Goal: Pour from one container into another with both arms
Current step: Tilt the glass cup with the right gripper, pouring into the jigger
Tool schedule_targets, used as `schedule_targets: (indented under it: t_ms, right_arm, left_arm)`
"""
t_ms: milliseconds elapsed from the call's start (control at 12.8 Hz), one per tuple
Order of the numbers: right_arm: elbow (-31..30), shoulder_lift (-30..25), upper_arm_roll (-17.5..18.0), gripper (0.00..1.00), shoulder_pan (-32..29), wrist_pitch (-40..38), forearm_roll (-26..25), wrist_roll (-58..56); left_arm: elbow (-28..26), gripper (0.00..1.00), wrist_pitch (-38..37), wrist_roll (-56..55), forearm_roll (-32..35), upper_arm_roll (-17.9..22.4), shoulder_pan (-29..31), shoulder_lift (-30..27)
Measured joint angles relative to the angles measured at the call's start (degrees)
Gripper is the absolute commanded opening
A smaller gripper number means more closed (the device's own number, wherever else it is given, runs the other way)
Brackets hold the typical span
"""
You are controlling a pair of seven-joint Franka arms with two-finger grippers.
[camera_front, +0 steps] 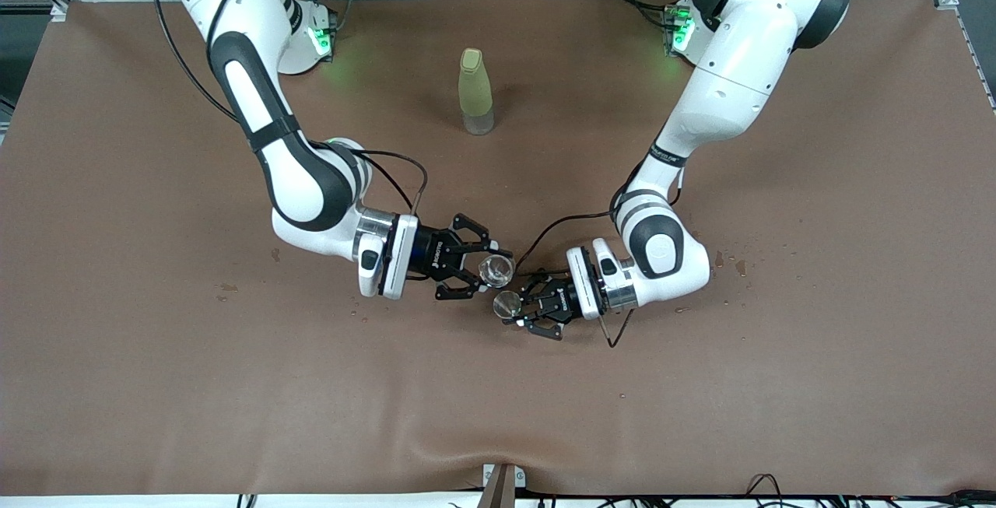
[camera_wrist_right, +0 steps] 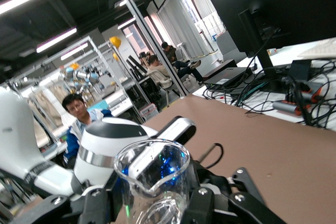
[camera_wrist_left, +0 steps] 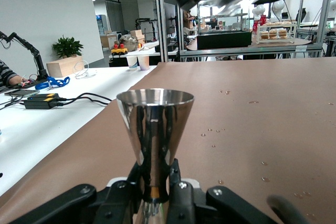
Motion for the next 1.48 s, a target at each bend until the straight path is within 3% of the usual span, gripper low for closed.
schedule_targets:
  t_ms: [312, 858, 1170, 1482]
  right_arm:
    - [0.22, 1.30, 0.00, 0.05, 1.93, 1.35, 6.41, 3.99]
    - [2.21, 3.16, -0.14, 0.05, 1.93, 1.40, 7.07, 17.18]
    - [2.59, 4.04, -0.13, 0.05, 2.00, 1.39, 12.34, 22.63]
    - [2.64, 4.08, -0.12, 0.05, 2.33, 1.39, 13.00, 28.96]
  left_arm:
    - [0.01, 0.00, 0.04, -0.01, 0.00, 0.03, 0.00, 0.00]
    - [0.02, 0.00, 0.14, -0.11, 0.00, 0.06, 0.00, 0.02]
    - [0.04, 0.00, 0.16, -0.14, 0.00, 0.08, 0.00, 0.02]
    - [0.09, 0.00, 0.17, -0.14, 0.00, 0.08, 0.00, 0.02]
